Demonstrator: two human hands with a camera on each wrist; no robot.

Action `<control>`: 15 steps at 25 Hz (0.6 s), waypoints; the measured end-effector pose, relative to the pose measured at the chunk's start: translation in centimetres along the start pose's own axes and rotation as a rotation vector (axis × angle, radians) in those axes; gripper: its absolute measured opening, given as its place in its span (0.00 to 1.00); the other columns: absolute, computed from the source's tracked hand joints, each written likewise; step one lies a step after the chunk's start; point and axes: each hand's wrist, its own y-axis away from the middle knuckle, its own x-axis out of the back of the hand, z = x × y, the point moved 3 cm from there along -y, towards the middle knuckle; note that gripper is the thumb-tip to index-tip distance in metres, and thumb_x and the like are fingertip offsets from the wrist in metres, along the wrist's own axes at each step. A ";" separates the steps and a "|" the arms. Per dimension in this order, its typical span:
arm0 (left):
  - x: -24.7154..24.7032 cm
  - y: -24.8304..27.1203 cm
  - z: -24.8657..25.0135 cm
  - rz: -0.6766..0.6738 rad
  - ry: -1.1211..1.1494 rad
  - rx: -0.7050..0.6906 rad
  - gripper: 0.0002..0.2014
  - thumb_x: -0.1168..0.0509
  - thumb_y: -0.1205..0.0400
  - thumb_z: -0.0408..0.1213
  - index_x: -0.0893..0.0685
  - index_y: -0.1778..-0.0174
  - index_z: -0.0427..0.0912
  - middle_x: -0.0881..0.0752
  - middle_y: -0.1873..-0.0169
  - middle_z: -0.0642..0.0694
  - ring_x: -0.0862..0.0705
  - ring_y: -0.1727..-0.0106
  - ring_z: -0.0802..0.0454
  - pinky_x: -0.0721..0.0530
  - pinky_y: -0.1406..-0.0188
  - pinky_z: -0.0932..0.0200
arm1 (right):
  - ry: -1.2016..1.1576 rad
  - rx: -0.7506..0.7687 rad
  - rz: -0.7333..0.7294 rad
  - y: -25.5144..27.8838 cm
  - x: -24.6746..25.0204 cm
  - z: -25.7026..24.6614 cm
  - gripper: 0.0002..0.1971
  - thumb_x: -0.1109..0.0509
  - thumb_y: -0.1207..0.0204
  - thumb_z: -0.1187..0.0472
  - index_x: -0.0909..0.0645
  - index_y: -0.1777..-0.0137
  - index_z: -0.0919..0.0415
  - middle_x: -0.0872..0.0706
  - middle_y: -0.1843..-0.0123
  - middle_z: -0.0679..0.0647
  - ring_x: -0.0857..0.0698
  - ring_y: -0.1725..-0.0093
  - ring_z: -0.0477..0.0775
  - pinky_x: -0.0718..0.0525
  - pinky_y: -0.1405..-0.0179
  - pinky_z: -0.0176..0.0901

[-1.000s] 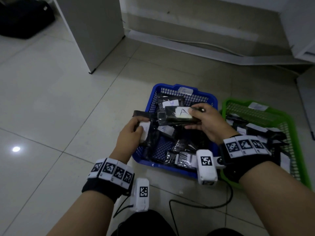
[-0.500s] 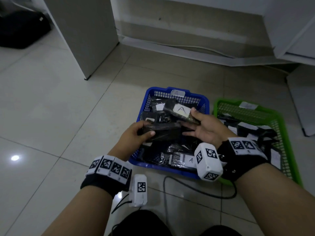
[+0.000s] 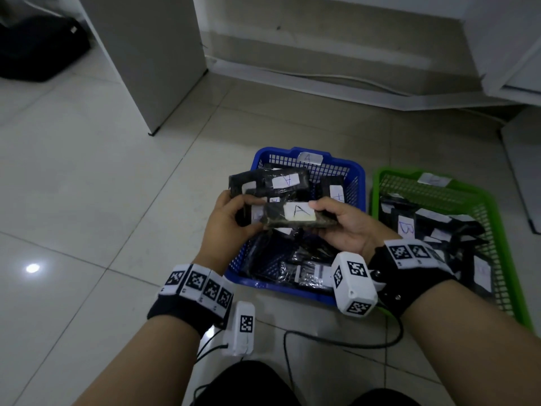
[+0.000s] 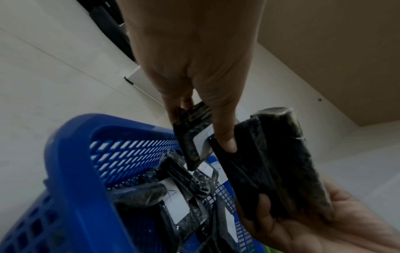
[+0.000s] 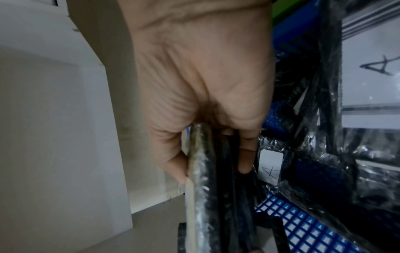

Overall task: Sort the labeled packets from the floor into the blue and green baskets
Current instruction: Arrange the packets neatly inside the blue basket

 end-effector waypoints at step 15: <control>3.7 0.9 -1.6 0.081 0.556 0.560 0.14 0.28 0.23 0.38 0.14 0.44 0.38 0.10 0.54 0.41 0.10 0.54 0.47 0.10 0.55 0.48 | 0.424 0.059 0.094 -5.3 -2.8 3.9 0.12 0.45 0.14 0.62 0.19 0.47 0.59 0.15 0.56 0.56 0.17 0.58 0.53 0.17 0.53 0.44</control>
